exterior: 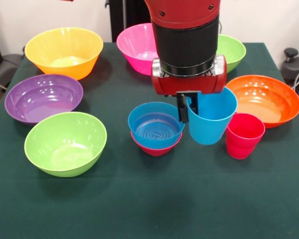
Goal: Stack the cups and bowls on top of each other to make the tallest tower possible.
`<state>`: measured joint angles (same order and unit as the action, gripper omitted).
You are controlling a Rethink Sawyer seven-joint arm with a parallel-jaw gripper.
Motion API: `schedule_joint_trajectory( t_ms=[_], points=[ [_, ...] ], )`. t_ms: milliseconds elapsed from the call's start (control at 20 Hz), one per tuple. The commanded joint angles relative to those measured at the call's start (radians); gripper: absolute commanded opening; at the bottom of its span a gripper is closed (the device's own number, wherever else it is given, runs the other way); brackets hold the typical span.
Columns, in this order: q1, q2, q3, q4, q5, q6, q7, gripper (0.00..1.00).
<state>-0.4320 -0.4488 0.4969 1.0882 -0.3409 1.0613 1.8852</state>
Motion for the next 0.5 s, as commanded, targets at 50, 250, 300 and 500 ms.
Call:
schedule_joint_trajectory(
  t_ms=[50,250,300,500],
  points=[
    [-0.021,-0.017,0.043,0.087,-0.077,-0.029,-0.293,0.00],
    [-0.040,-0.024,0.044,0.109,-0.087,-0.038,-0.307,0.00],
    [-0.046,-0.027,0.044,0.115,-0.090,-0.039,-0.312,0.00],
    [-0.063,-0.040,0.048,0.147,-0.098,-0.049,-0.316,0.00]
  ],
)
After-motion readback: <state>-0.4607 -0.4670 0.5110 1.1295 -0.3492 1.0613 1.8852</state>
